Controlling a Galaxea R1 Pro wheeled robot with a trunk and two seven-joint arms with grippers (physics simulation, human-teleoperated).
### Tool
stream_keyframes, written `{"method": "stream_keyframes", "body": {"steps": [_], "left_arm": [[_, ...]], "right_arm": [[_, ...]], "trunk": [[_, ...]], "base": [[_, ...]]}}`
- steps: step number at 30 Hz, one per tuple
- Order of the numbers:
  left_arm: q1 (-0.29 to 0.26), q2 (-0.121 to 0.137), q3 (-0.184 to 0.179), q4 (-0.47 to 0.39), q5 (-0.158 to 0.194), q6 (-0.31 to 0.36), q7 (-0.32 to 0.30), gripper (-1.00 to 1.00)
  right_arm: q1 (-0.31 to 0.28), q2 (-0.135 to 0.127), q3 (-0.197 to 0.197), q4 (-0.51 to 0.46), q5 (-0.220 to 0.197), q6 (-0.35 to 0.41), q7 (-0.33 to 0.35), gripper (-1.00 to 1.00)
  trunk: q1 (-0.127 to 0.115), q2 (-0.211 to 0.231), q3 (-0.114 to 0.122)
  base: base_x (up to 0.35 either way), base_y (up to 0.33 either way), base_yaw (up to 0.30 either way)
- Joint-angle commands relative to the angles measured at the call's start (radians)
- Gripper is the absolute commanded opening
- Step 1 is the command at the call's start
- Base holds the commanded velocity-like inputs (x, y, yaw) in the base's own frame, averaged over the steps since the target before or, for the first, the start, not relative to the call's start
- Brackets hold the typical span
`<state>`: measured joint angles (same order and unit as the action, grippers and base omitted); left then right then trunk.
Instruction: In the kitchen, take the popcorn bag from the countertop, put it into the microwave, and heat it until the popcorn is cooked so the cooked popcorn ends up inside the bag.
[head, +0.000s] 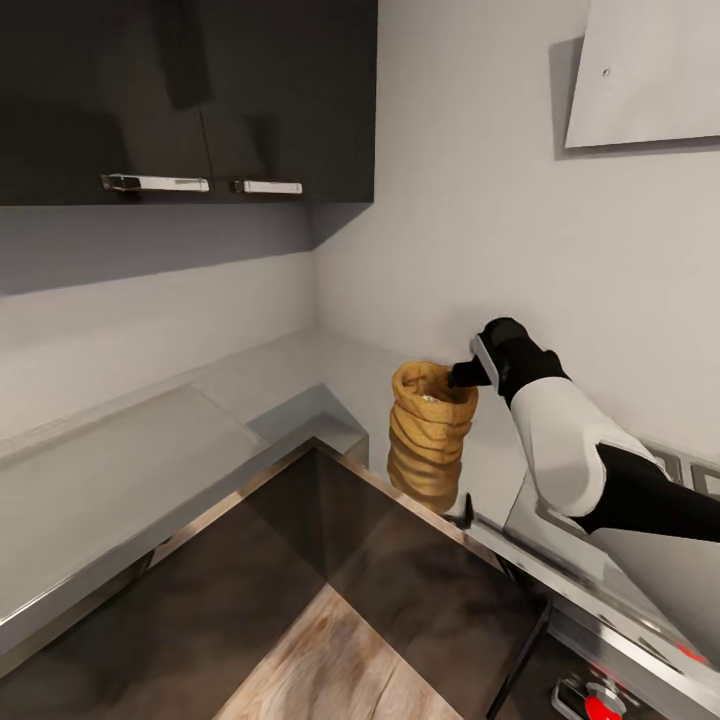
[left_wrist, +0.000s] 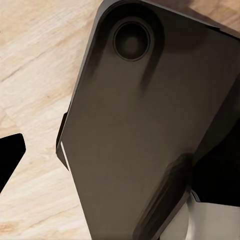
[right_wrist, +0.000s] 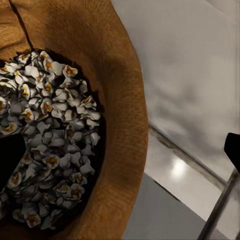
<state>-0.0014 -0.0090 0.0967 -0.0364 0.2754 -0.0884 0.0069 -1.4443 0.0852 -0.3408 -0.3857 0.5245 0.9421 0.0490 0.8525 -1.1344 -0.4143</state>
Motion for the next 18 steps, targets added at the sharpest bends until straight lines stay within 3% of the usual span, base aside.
{"method": "stream_keyframes", "body": {"steps": [1,9,13,18], "left_arm": [[0.000,0.000,0.008,0.000,-0.001,-0.002,0.001,1.00],[0.000,0.000,0.009,0.000,-0.001,-0.002,0.001,1.00],[0.000,-0.001,0.009,0.000,-0.001,-0.002,0.001,1.00],[0.000,0.000,0.009,0.000,-0.001,-0.002,0.002,1.00]], "right_arm": [[-0.001,-0.003,-0.007,0.003,0.009,-0.001,0.009,1.00],[0.000,-0.004,-0.007,0.009,0.010,-0.011,0.016,1.00],[0.016,-0.004,-0.008,0.011,0.008,-0.095,0.016,1.00],[0.033,-0.005,-0.009,0.011,-0.044,-0.120,0.014,1.00]], "trunk": [[0.000,-0.001,-0.001],[0.000,-0.001,-0.001],[0.000,-0.001,-0.001],[0.000,-0.001,-0.001]], "base": [[0.000,0.000,0.000],[0.000,0.000,0.000],[0.000,0.000,0.000],[0.000,0.000,0.000]]}}
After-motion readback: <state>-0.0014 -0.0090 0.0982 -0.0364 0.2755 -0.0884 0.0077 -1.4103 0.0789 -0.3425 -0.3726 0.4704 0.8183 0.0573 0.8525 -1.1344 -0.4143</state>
